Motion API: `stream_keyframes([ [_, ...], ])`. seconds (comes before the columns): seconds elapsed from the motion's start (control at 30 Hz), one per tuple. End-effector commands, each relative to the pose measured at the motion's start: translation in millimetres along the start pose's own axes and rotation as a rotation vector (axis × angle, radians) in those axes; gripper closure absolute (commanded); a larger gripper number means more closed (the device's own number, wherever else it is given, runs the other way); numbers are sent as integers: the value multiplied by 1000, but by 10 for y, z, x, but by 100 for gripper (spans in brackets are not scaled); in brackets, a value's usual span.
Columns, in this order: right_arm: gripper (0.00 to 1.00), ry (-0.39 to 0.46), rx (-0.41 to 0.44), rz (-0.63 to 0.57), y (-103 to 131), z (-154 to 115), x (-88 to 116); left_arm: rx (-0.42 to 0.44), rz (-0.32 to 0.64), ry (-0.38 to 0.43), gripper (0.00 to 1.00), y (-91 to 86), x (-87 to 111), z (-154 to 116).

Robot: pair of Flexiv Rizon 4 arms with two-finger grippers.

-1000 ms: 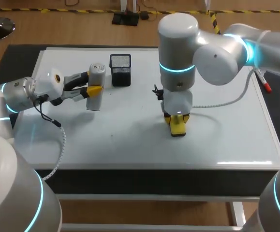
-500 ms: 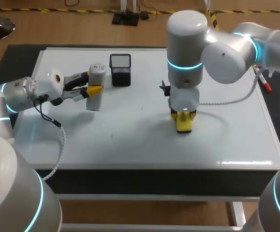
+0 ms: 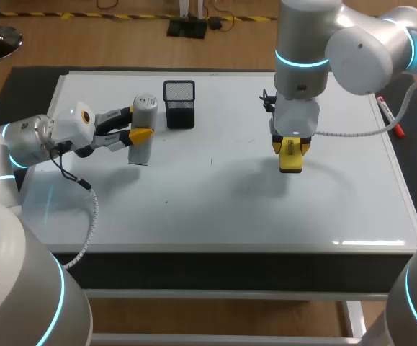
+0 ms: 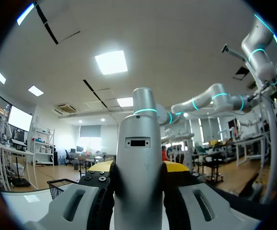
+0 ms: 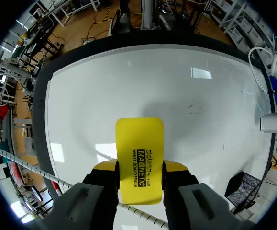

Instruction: Pick up the inspection probe, press it on each red-marked spot on the whiteboard one by one, put down the probe, pick up the eraser, and wipe off all the red marks.

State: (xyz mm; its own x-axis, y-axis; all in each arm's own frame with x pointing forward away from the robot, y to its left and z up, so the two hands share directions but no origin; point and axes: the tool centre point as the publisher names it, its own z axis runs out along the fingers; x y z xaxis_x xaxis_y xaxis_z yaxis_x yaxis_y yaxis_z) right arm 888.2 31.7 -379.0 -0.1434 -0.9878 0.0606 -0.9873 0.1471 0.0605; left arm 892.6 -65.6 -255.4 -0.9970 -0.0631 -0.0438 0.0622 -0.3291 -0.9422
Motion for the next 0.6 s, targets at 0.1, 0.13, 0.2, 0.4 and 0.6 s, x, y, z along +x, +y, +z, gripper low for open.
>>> stream_keyframes([
  [0.1,100,-1,5,-3,15,-12,29,4,0,3,100,6,-12,-1],
  [0.13,100,-1,5,-3,15,-12,29,4,0,3,100,6,-12,-1],
  [0.2,100,-1,5,-3,15,-12,29,4,0,3,100,6,-12,-1],
  [0.4,100,-9,6,-4,-38,-7,25,4,0,3,100,6,-12,-1],
  [0.6,100,-11,15,-85,-592,81,-152,4,0,3,100,6,-12,-1],
])
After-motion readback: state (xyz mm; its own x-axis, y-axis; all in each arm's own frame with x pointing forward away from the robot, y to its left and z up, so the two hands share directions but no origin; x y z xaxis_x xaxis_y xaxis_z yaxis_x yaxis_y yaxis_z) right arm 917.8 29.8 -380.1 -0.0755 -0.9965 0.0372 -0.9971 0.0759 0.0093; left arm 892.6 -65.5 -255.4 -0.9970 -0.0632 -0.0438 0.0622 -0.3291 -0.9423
